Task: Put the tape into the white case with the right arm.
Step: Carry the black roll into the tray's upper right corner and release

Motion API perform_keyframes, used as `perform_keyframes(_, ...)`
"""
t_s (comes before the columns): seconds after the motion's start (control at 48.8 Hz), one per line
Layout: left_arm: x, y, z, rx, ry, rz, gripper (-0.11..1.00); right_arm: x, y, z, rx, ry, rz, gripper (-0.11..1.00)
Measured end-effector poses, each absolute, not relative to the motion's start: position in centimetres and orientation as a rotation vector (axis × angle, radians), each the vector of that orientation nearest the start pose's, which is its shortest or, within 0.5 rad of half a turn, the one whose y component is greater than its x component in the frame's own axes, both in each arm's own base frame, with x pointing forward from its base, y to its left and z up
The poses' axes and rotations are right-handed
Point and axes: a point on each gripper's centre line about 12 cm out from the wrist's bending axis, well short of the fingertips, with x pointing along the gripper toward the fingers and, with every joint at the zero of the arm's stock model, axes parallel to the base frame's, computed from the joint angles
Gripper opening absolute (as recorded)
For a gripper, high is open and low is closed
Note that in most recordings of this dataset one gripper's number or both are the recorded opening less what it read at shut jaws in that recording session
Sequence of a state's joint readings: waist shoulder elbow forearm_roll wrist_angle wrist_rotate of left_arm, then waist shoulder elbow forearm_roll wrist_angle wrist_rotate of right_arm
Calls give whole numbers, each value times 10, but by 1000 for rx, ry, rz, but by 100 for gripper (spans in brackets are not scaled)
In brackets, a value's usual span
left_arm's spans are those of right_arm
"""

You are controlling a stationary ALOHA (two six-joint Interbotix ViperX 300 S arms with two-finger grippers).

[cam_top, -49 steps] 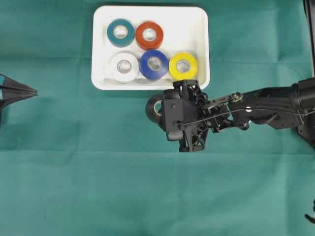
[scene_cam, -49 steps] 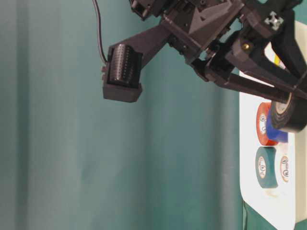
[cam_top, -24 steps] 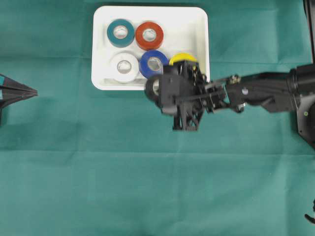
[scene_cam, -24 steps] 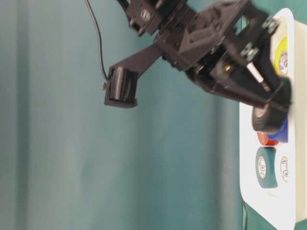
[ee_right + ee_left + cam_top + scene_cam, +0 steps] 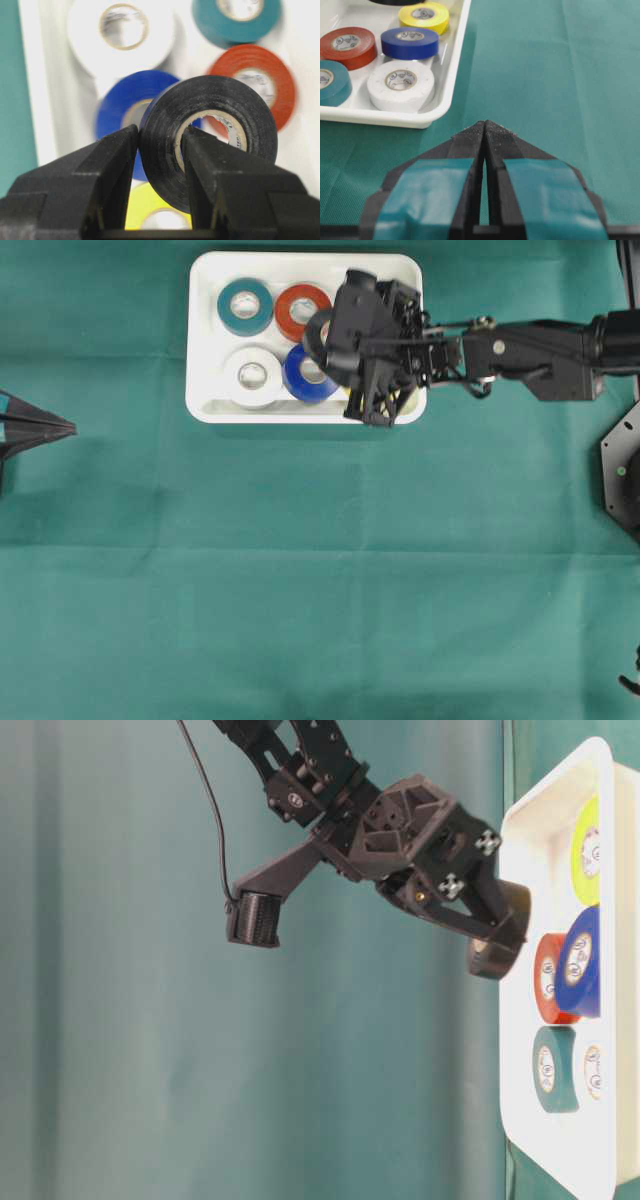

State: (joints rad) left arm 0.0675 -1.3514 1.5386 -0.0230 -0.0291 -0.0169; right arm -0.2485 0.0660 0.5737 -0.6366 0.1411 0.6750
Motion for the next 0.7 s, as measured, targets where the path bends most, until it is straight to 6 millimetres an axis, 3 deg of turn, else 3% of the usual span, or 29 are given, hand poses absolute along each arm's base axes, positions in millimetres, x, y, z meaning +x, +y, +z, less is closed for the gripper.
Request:
perform_keyframes(0.246,131,9,175,-45,158,71,0,383,-139,159,134,748,-400,1)
perform_keyframes(0.697,131,9,175,-45,158,71,0,375,-144,149,133,796,-425,1)
